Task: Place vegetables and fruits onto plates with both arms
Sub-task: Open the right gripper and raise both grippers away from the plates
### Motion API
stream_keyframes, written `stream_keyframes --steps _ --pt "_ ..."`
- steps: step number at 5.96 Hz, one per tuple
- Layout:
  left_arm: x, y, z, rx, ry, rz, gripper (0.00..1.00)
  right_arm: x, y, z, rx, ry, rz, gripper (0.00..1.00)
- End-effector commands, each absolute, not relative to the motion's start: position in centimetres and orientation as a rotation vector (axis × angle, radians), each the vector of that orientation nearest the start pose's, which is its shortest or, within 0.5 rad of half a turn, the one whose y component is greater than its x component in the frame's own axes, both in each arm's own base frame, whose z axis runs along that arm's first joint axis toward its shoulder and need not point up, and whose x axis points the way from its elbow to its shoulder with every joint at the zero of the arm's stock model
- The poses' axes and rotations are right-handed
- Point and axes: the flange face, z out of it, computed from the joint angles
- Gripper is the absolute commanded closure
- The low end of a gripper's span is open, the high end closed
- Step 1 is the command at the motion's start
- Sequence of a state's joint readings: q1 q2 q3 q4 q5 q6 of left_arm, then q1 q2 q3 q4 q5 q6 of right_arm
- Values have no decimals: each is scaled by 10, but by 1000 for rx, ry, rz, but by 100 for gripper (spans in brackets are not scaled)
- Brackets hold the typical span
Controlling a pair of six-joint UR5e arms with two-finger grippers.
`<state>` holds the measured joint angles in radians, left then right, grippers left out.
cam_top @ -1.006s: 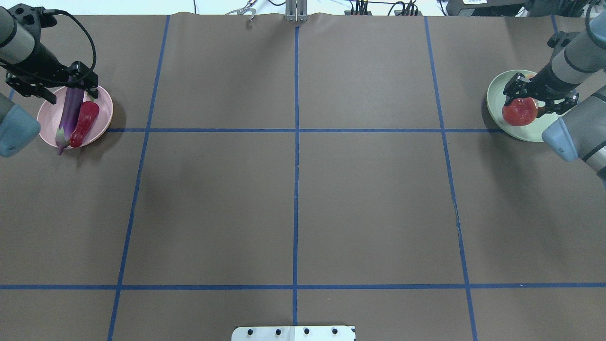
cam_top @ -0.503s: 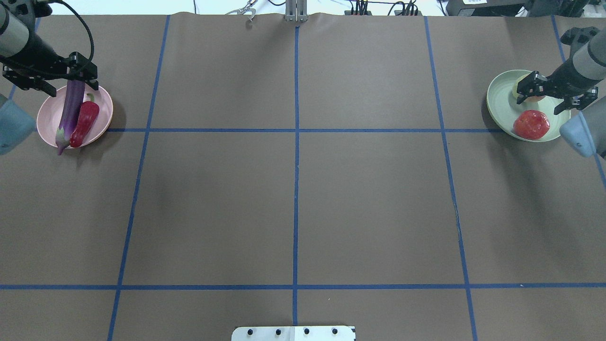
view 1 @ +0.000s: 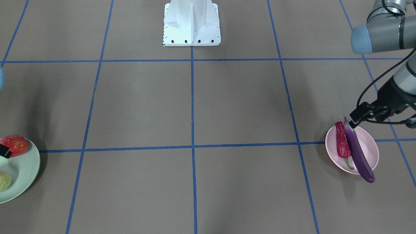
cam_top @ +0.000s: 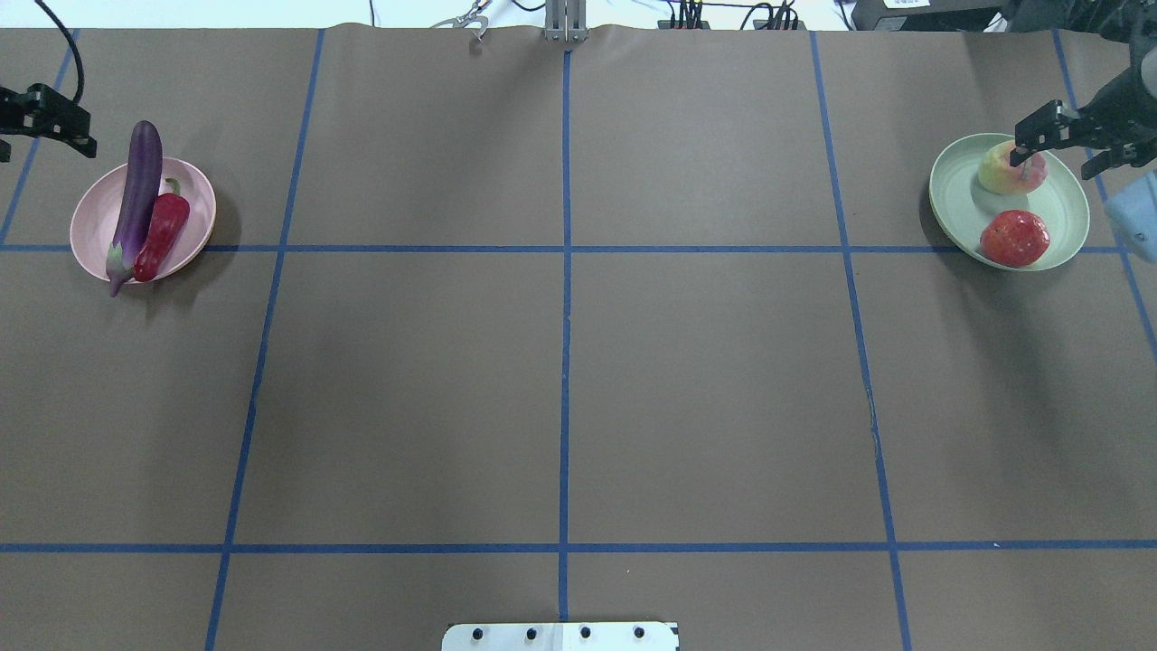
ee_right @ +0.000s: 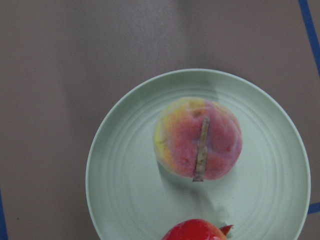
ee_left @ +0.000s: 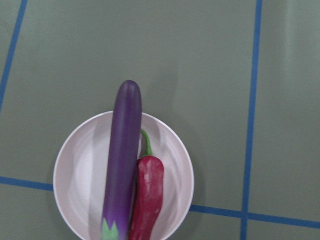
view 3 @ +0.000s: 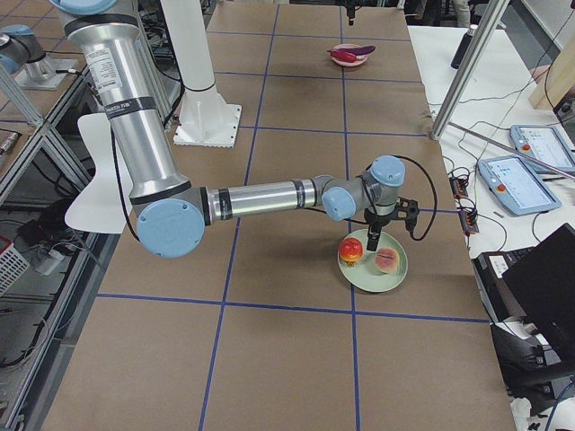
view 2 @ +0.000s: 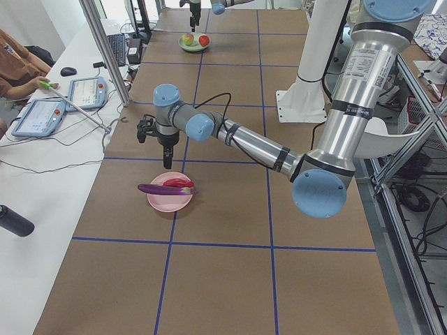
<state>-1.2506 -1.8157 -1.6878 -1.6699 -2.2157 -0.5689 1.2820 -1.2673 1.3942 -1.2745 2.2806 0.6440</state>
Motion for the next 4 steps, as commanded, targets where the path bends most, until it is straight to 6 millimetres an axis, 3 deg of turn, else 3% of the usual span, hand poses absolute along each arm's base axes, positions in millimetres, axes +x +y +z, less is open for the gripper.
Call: stream_keyframes --steps 1,2,4 --pt "46 -589 543 112 788 57 0 -72 -634 547 96 -854 102 0" --pt "9 -590 573 117 822 89 0 -48 -628 555 94 -888 100 0" --pt "-1 -570 599 88 805 72 0 8 -591 585 135 -899 85 0"
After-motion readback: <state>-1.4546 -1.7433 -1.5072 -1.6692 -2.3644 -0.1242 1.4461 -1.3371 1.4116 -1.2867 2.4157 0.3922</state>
